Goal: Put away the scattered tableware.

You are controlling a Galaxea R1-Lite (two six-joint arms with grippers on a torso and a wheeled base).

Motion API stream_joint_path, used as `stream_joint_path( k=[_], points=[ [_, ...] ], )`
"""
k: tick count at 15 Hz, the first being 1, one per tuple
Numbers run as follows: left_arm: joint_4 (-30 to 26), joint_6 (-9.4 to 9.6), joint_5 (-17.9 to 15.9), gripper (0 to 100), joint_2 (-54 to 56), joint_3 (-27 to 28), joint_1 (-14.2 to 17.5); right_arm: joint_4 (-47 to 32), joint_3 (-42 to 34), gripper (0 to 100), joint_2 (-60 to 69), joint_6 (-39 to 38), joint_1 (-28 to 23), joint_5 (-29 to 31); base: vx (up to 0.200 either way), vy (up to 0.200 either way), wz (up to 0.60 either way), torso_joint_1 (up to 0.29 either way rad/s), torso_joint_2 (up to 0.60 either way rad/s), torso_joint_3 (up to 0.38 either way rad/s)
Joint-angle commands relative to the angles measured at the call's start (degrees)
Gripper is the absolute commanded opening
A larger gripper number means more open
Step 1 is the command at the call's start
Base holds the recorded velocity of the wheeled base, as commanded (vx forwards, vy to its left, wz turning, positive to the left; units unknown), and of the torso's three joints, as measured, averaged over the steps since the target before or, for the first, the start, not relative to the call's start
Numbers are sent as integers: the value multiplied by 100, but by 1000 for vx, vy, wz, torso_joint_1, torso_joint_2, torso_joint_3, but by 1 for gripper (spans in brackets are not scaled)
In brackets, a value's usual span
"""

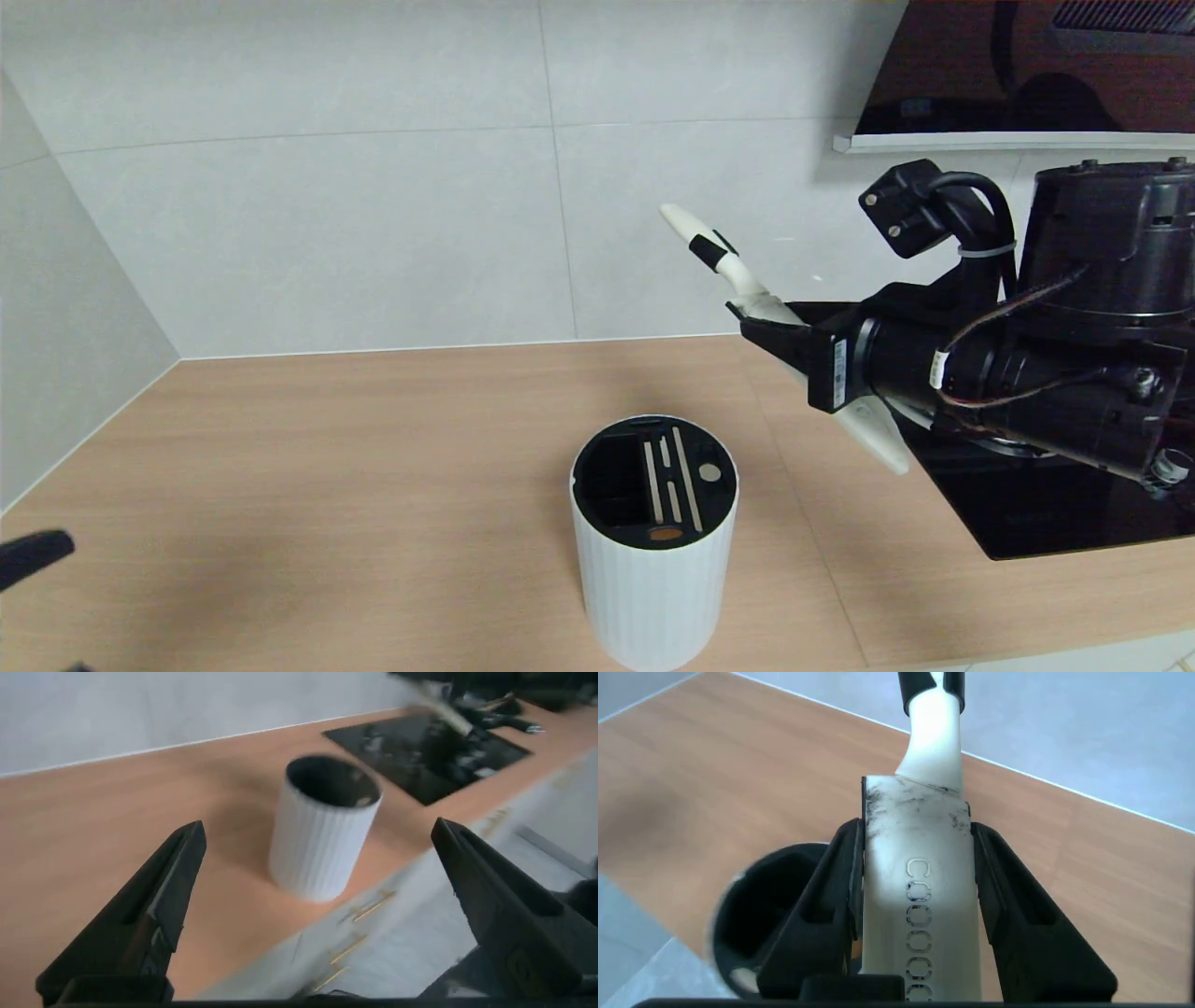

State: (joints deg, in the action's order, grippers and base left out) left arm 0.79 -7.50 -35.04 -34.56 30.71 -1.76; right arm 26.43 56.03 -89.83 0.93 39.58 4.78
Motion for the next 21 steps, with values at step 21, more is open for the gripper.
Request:
stream_joint_path(
  k=[21],
  points=[
    [5291, -4453, 2150, 100, -5219, 928, -3068, 55, 444, 0, -403, -1244, 1851, 946, 0, 0, 0, 0, 0, 0]
  ],
)
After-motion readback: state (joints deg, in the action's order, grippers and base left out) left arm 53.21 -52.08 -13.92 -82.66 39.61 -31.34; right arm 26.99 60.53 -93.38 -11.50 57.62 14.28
